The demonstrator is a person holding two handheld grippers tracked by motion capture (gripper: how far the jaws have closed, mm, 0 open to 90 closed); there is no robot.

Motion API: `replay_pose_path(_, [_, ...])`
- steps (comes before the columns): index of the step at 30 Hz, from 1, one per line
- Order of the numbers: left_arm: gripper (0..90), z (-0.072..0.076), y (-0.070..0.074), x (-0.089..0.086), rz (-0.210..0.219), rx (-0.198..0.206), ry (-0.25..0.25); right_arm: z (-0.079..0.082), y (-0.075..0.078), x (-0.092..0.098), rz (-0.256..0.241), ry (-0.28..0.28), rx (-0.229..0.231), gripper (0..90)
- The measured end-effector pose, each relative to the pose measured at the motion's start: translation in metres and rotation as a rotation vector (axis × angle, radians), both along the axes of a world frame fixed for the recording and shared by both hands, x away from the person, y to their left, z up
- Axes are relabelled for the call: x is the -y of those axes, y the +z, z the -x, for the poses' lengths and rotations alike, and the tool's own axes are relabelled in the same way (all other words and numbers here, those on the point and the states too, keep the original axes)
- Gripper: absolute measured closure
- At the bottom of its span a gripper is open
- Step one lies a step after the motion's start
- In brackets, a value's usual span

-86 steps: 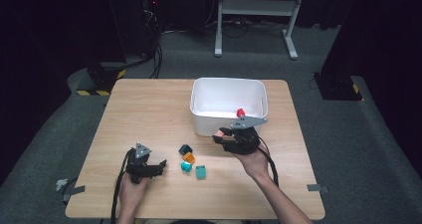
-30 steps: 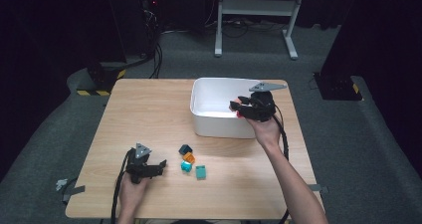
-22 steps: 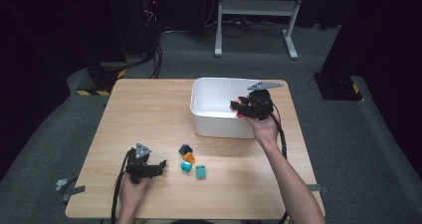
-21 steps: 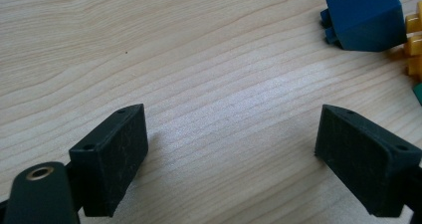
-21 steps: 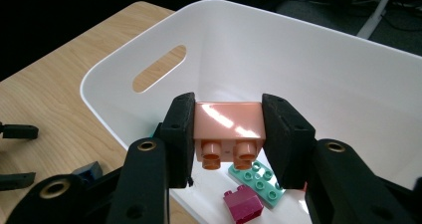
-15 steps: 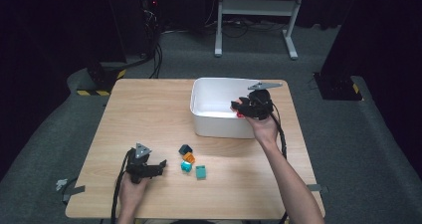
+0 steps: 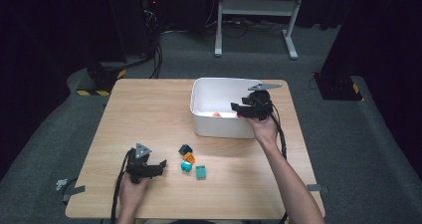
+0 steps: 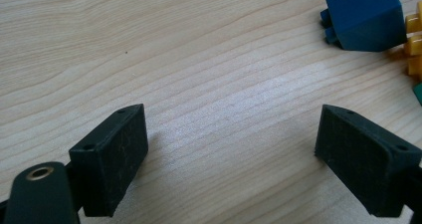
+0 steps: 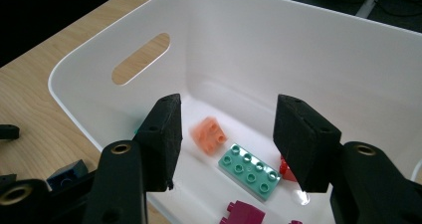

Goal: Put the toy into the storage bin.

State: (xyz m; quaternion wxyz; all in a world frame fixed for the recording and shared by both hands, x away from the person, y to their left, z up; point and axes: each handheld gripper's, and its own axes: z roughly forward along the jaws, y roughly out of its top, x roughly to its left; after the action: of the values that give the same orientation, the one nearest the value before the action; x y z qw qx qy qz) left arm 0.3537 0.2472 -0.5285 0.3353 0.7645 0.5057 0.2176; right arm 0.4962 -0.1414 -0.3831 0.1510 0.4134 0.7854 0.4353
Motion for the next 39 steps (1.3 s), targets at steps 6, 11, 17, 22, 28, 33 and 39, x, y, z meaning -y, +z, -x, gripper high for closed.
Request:
replay_pose_path(6, [13.1,0.000,0.000,0.000,0.000,0.000,0.000,0.007,-0.001,0.006,-0.013,0.002,0.013,43.0])
replay_pose_path(11, [13.1,0.000,0.000,0.000,0.000,0.000,0.000,0.020,0.006,0.009,-0.039,0.022,0.051,43.3])
replay_pose_path(17, [13.1,0.000,0.000,0.000,0.000,0.000,0.000,0.037,0.005,0.011,-0.065,0.045,0.077,43.3])
replay_pose_path(22, [13.1,0.000,0.000,0.000,0.000,0.000,0.000,0.048,0.004,0.013,-0.084,0.061,0.087,43.3])
replay_pose_path(28, [13.1,0.000,0.000,0.000,0.000,0.000,0.000,0.067,-0.006,0.010,-0.103,0.087,0.088,43.4])
replay_pose_path(33, [13.1,0.000,0.000,0.000,0.000,0.000,0.000,0.086,-0.021,-0.001,-0.089,0.130,0.089,43.5])
replay_pose_path(39, [13.1,0.000,0.000,0.000,0.000,0.000,0.000,0.101,-0.035,-0.013,-0.079,0.175,0.078,43.5])
